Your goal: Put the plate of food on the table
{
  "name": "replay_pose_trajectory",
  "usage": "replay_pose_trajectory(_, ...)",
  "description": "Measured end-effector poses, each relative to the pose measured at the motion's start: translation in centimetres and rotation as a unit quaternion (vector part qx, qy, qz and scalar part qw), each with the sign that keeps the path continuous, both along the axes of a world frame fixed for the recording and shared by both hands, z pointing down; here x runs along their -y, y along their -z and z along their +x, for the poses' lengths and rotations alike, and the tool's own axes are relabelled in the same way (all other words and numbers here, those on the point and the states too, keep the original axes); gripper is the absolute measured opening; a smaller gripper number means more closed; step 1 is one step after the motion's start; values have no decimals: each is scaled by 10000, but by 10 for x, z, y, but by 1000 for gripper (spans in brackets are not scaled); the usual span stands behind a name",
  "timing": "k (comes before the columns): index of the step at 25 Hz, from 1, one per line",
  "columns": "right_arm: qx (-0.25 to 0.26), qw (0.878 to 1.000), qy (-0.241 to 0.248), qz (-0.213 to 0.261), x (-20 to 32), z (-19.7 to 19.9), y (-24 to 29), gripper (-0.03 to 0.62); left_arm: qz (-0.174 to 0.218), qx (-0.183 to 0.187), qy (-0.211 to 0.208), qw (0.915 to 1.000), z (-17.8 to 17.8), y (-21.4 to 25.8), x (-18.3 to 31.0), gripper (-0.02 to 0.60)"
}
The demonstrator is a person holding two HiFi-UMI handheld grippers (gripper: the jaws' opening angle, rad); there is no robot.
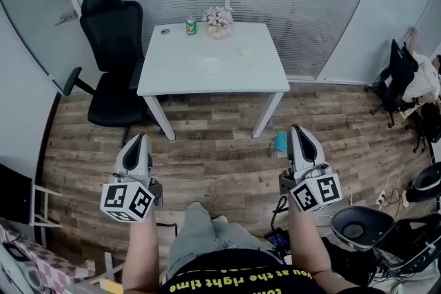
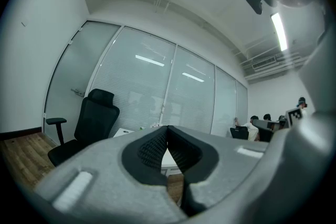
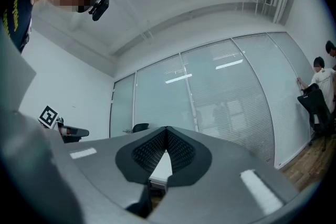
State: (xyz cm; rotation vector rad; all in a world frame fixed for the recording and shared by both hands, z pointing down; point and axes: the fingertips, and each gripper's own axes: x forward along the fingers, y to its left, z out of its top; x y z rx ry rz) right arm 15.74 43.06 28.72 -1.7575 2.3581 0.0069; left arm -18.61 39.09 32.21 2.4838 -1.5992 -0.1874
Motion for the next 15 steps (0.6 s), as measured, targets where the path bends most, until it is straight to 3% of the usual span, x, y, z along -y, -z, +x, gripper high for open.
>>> replay_pose_trajectory(15, 19, 10000, -51, 19, 36, 3, -4, 4, 17, -51, 9, 10000, 0, -7, 39, 1)
